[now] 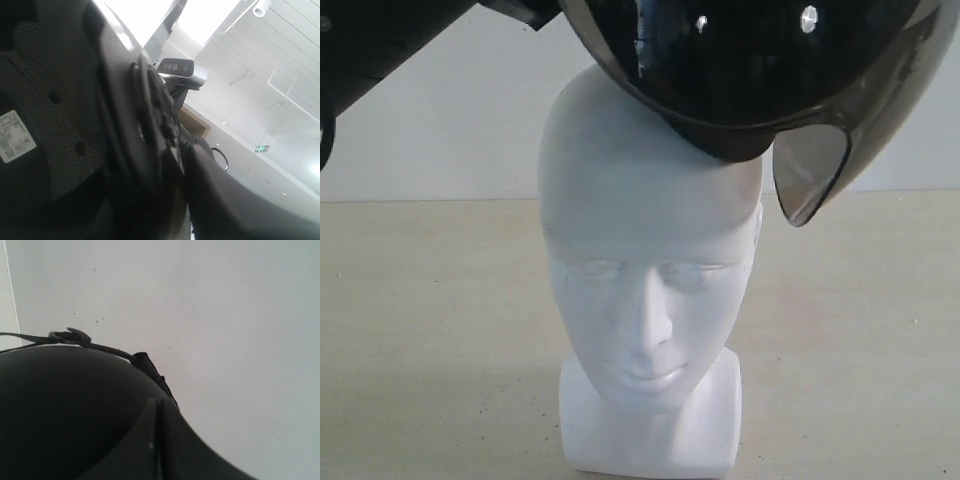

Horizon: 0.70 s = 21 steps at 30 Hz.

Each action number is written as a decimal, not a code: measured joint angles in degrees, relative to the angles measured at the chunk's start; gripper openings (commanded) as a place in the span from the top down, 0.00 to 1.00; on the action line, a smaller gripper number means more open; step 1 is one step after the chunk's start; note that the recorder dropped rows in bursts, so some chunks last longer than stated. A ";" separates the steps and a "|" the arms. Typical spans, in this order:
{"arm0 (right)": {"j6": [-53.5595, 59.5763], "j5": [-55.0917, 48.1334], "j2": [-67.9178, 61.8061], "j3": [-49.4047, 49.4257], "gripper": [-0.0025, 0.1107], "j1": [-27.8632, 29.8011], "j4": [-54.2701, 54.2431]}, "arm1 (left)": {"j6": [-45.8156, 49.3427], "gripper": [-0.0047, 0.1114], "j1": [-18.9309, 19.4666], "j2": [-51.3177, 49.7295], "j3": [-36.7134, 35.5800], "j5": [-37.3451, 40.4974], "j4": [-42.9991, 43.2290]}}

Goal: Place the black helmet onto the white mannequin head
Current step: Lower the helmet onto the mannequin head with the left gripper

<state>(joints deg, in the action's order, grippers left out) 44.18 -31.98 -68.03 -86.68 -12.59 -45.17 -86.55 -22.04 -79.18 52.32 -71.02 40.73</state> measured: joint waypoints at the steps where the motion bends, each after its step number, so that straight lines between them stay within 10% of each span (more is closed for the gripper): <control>1: 0.00 -0.03 -0.23 0.00 0.98 0.00 -0.34 | 0.00 0.92 0.45 0.48 -0.57 -0.09 0.00; 21: 6.85 -0.70 -0.78 0.00 0.98 0.00 -11.35 | 0.79 0.92 1.45 2.23 -4.17 -1.91 -0.62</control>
<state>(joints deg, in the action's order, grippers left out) 51.03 -32.67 -68.81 -86.68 -12.59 -56.52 -85.77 -20.59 -76.95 48.15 -72.93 40.11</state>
